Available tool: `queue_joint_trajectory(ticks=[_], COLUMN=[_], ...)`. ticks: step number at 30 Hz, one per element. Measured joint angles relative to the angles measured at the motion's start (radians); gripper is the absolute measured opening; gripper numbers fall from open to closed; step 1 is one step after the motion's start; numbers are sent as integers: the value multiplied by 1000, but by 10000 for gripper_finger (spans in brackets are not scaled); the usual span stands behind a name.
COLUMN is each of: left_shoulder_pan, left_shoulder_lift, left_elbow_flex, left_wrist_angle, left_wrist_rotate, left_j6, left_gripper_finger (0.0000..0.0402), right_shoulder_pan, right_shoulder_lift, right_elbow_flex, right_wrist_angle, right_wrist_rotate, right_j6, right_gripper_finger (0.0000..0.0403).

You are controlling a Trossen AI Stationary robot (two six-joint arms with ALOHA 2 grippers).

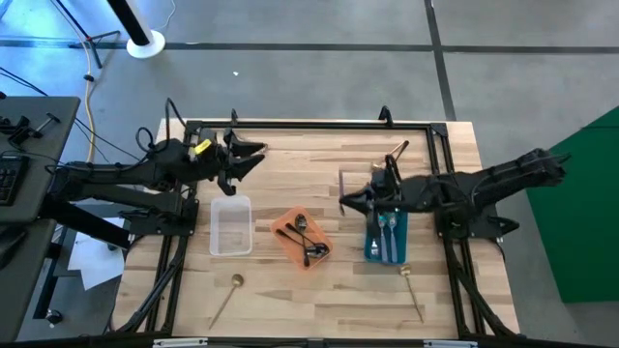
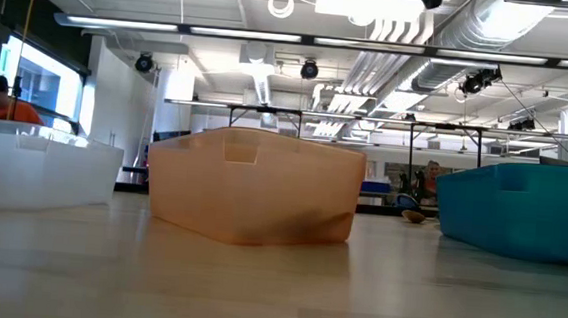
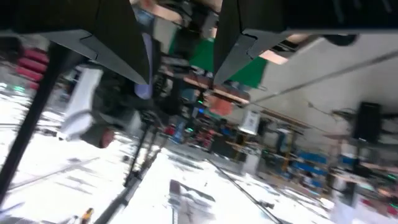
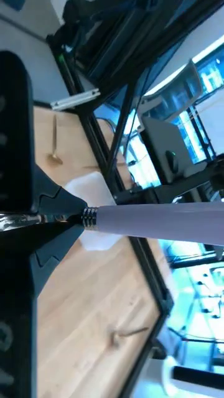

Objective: Sort silverware by color (type)
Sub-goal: Put the purple spoon into the blue bin

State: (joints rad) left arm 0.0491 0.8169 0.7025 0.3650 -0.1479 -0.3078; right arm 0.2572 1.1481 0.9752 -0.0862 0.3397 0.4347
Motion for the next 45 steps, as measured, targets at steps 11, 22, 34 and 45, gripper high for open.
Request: queue_joint_trajectory(ticks=[11,22,34,45], left_shoulder_pan=[-122,-125,-107,-65], left_shoulder_lift=[143,148,132,132], left_elbow_flex=[109,117,117,117], left_wrist_angle=[-29,-38,-172,-201], left_wrist_rotate=[13,8,-46,25], left_j6=[196,227,234,231], left_gripper_finger=[165,164,12,0], right_shoulder_pan=[-141,-159,-159,-159], right_shoulder_lift=[0,0,0,0], right_elbow_flex=[0,0,0,0], right_wrist_angle=[102,123,120,120], right_wrist_rotate=[-162,-164,-164,-164], right_j6=[-273,-322,-324,-324], right_gripper_finger=[0,0,0,0])
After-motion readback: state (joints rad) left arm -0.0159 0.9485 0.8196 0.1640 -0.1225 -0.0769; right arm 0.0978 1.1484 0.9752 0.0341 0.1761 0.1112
